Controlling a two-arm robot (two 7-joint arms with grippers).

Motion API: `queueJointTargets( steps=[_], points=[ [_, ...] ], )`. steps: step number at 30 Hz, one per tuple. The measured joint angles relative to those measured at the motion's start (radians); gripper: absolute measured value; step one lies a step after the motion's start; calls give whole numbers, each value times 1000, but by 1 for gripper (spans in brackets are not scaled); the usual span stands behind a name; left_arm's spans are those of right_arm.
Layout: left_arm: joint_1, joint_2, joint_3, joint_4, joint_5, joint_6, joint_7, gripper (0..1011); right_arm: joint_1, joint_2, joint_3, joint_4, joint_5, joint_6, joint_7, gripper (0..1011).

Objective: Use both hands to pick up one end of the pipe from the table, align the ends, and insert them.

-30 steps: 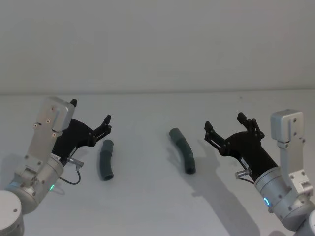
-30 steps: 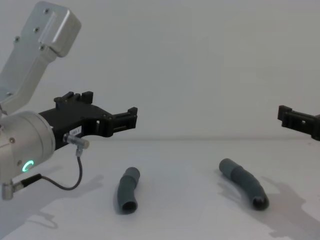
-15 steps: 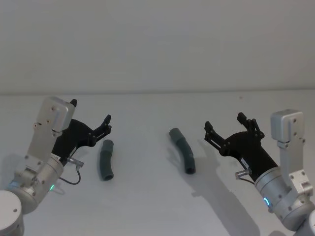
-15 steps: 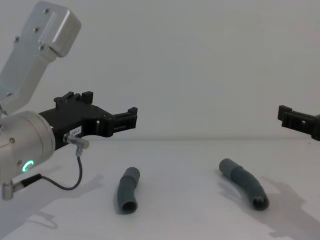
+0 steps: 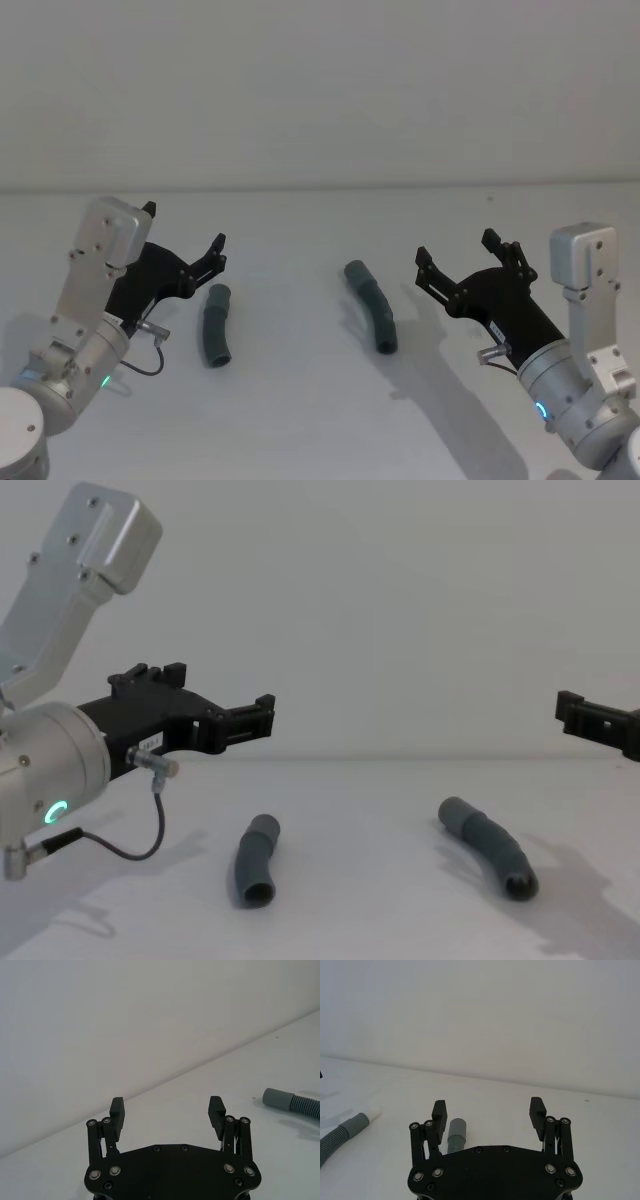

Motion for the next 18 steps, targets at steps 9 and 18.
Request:
queueJointTargets(
  steps=[9,18],
  points=[
    [0,0,0,0,0,0,0,1001,0,0,0,0,0,0,0,1004],
    [-5,-8,-6,-16,-4,40,2,1001,0,0,0,0,0,0,0,1004]
  ],
)
